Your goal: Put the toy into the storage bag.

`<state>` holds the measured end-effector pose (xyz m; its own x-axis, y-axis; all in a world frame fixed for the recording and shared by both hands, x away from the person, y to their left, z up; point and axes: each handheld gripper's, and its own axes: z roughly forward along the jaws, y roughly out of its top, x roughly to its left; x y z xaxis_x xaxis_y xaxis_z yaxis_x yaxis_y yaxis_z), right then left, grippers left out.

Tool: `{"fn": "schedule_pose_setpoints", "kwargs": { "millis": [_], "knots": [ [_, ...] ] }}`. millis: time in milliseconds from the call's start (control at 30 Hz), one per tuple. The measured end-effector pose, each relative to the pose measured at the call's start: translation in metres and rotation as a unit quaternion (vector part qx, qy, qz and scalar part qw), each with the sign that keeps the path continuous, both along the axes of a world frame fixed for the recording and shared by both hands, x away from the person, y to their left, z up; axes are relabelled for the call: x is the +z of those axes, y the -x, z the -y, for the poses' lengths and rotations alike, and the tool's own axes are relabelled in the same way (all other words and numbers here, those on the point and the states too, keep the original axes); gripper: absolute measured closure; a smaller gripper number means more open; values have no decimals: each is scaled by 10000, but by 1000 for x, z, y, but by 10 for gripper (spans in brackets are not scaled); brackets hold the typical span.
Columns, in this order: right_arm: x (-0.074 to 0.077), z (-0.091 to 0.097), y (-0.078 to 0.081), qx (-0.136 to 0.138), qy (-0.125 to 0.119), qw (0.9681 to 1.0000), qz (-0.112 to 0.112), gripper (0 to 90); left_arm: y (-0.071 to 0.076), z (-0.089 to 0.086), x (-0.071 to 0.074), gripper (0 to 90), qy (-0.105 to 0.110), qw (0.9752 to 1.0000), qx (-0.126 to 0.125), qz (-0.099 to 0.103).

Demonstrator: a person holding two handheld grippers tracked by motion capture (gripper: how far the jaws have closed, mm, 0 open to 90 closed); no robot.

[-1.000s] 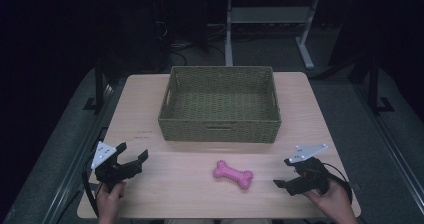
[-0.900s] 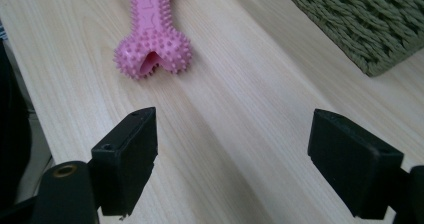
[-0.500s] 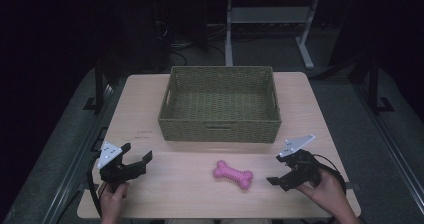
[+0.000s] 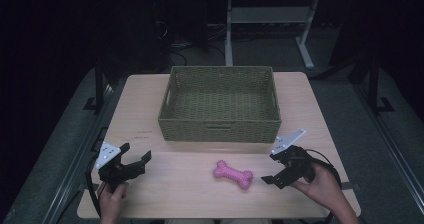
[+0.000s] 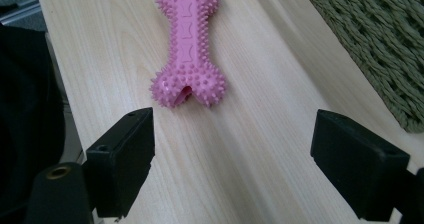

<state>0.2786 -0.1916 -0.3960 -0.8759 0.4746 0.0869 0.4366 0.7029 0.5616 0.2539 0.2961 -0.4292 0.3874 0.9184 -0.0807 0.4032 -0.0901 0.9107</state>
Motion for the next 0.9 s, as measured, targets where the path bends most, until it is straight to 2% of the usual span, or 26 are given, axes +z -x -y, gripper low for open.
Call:
{"fn": "schedule_pose_setpoints", "kwargs": {
  "millis": [233, 333, 567, 900],
  "knots": [
    [4, -14, -4, 244, 138, 9996, 44, 171, 0, -1, 0, 130, 4, 10000, 5, -8],
    [5, -21, -5, 350, 118, 9993, 43, 171, -1, -1, 0, 130, -2, 10000, 6, -13],
    [4, -41, -8, 613, 245, 9978, -92, 171, -1, -4, 0, 130, 19, 10000, 37, -22],
    [2, -65, -15, 795, 408, 9958, -176, 174, -1, -6, 0, 130, 40, 10000, 67, -36]
  ]
}}
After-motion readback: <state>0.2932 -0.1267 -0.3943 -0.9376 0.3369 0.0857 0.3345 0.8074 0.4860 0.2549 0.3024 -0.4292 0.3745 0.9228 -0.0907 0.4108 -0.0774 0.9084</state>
